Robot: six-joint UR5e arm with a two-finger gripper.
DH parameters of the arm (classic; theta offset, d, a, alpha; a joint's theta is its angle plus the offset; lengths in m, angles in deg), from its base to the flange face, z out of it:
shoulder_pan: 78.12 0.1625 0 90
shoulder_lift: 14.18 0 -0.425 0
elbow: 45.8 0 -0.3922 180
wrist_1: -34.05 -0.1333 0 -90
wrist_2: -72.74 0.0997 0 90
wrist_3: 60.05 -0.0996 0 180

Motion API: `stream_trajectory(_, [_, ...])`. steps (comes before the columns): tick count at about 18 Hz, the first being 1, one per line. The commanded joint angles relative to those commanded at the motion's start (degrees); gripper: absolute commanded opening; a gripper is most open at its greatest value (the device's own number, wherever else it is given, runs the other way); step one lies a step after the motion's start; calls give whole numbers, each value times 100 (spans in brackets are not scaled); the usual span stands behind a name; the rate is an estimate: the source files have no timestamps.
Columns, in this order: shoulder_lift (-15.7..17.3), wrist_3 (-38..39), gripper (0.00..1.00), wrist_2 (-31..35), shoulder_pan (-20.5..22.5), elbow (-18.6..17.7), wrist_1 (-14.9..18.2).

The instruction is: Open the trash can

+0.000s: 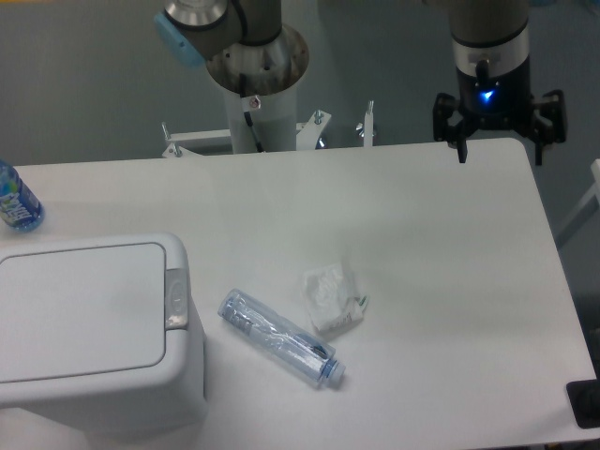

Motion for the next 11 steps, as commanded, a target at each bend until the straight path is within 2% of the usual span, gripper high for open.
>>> stream_trajectory(5, [-70, 61, 100, -289, 26, 176, -17])
stream_trajectory(7, [-71, 97, 100, -614, 70, 150, -17])
stream_trajectory(11, [-123, 315, 100, -677, 27, 132, -26])
